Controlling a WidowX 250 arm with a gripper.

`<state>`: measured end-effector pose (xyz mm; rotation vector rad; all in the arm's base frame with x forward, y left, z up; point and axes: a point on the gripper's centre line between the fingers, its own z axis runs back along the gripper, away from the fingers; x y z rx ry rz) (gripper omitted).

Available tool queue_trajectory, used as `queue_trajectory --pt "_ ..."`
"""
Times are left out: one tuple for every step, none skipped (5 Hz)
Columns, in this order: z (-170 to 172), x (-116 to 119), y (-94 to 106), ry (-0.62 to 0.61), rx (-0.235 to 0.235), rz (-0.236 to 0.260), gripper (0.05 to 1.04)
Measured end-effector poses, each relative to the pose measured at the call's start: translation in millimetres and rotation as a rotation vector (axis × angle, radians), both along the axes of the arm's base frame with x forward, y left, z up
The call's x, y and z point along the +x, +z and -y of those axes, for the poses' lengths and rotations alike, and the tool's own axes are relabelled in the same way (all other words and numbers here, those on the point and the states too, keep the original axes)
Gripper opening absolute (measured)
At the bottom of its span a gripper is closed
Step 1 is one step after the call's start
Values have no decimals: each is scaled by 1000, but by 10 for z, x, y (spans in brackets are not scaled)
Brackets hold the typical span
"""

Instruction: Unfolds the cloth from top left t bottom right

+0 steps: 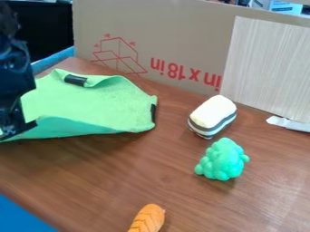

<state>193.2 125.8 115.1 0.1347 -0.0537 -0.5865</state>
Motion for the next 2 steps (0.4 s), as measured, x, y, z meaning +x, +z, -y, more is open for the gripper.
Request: queue_trajectory --pt "-15 89 56 47 -41 -34 438" --pt "-58 179 152 65 -81 -91 739"
